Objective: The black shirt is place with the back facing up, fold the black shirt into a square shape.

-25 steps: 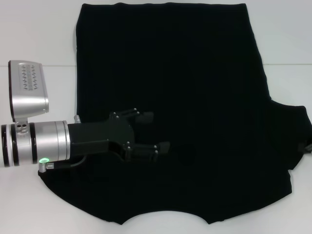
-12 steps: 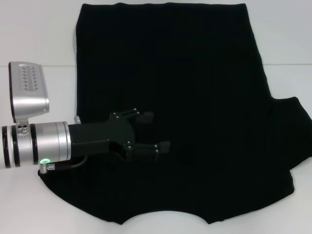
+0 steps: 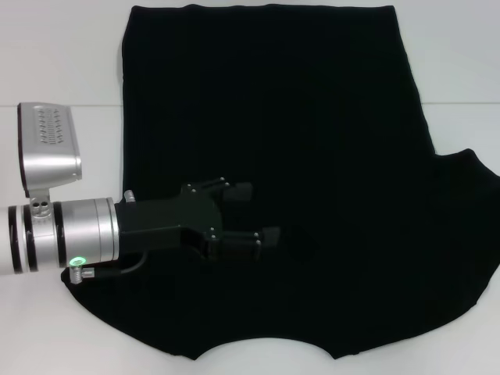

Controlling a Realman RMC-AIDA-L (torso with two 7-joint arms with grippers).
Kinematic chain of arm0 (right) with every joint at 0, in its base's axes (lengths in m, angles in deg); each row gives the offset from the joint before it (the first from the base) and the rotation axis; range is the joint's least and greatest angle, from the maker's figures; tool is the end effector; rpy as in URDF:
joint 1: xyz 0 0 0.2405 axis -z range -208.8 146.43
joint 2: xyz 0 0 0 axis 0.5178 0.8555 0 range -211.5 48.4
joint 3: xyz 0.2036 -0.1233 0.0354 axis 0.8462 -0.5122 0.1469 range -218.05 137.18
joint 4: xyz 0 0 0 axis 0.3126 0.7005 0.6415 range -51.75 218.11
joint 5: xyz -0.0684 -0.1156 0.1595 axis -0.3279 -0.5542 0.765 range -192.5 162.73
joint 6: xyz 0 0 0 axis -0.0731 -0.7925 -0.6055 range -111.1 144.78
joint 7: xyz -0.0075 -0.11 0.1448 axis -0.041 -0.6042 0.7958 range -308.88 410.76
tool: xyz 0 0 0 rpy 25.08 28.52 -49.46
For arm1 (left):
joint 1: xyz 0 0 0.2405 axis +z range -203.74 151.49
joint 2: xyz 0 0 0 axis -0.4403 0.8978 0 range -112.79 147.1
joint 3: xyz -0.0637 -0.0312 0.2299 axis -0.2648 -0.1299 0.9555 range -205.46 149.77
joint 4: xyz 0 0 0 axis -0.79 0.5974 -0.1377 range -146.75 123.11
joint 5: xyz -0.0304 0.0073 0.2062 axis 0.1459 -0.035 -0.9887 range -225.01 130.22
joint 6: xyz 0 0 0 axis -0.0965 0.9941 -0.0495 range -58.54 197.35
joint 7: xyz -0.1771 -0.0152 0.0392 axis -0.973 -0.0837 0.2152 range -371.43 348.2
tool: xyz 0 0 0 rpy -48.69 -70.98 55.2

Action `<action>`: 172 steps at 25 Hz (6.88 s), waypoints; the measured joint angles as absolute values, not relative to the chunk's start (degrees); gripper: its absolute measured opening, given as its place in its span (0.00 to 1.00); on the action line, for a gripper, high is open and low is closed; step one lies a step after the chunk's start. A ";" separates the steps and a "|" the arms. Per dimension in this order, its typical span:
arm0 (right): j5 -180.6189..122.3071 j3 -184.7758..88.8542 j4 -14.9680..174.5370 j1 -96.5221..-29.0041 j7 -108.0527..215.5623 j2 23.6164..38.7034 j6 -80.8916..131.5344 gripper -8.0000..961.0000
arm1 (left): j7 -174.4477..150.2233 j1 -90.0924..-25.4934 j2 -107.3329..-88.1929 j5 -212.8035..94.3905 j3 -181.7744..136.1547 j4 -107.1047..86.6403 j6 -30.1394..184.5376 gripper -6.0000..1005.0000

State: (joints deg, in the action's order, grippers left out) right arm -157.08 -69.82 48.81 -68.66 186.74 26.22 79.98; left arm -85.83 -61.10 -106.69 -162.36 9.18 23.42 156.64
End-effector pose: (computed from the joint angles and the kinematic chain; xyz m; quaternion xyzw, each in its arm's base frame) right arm 0.3483 0.4122 0.0736 -0.7026 0.6223 0.1079 0.3277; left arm -0.1952 0.3432 -0.0578 -0.9380 -0.1741 -0.2760 0.1173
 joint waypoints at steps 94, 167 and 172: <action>-132.65 -82.88 47.80 -77.51 163.66 33.35 86.67 0.79 | -127.59 -54.10 -102.11 -191.56 -11.69 33.70 154.24 0.51; -153.30 -82.04 52.13 -66.79 180.70 27.49 99.70 0.58 | -126.13 -56.75 -101.73 -188.93 -12.20 30.57 155.08 0.03; -153.32 -81.99 52.01 -66.76 180.85 27.47 99.30 0.37 | -126.13 -56.79 -101.67 -188.65 -12.20 30.52 155.03 0.03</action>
